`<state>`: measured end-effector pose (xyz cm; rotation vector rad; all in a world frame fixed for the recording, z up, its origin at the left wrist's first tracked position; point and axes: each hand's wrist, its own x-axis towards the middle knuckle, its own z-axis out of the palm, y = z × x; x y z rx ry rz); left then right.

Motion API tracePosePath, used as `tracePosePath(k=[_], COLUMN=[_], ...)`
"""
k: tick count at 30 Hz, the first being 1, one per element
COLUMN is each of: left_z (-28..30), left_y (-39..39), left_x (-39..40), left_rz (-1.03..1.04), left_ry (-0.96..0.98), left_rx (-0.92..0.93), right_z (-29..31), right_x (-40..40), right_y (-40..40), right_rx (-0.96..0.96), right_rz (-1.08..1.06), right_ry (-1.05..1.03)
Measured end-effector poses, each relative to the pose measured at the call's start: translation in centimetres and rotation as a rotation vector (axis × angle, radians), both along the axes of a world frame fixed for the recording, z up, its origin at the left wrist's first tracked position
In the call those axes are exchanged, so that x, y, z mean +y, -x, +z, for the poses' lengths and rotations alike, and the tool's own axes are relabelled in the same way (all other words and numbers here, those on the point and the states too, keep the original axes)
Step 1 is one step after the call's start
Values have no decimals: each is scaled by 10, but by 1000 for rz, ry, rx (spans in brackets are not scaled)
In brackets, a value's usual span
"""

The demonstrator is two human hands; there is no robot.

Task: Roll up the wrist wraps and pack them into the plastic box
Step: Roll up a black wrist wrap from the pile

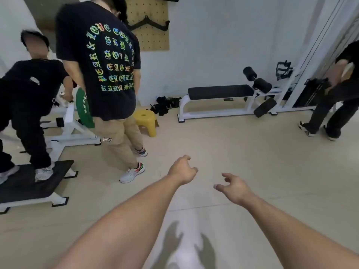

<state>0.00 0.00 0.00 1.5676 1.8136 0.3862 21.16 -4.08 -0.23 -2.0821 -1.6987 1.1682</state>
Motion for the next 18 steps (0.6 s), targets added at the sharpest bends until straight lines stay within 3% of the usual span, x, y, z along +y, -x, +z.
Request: tracePosePath(k=[10, 18], left_z=[-20, -26], left_y=[44, 44], left_x=[167, 344], left_rz=[25, 102], left_ry=[128, 149], left_rx=[62, 95], right_z=[-28, -41], right_x=[176, 370], right_y=[42, 32], right_rx=[29, 80], right_rz=[30, 100], right_ry=[127, 126])
